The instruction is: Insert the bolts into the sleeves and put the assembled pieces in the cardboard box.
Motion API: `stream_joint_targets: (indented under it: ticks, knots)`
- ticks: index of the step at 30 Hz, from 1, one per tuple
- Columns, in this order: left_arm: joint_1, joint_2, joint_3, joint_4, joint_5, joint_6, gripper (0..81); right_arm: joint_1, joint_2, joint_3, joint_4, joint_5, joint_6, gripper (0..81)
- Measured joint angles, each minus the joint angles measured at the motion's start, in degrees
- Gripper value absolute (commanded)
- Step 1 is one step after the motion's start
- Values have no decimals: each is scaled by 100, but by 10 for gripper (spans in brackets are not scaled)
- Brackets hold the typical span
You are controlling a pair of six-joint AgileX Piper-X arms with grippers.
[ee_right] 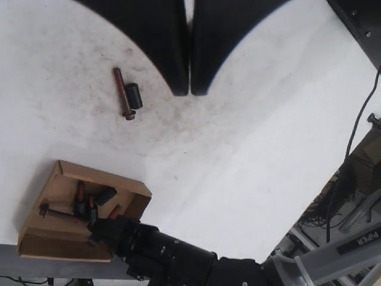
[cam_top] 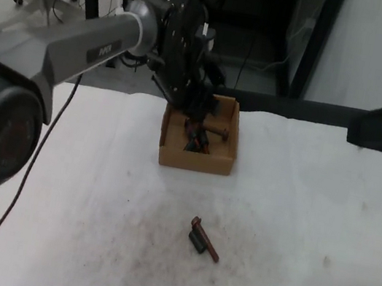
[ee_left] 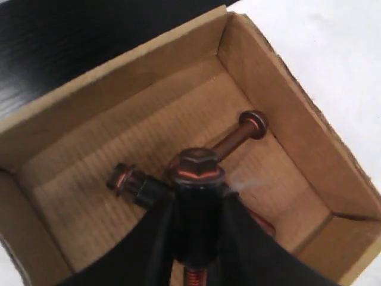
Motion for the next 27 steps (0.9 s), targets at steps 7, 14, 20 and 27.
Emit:
stream_joint_targets:
  ticks: [7,14,20,27]
  knots:
    - [76,0,0,0,-41,121,494,0,0,0,28,0,2,8]
    - [82,-120,0,145,-72,-822,69,0,0,0,28,265,-120,8]
    - [82,-683,-10,890,-72,-818,4,0,12,0,28,432,-347,8]
    - [82,-2351,609,2999,-519,233,3,0,451,0,28,429,-429,8]
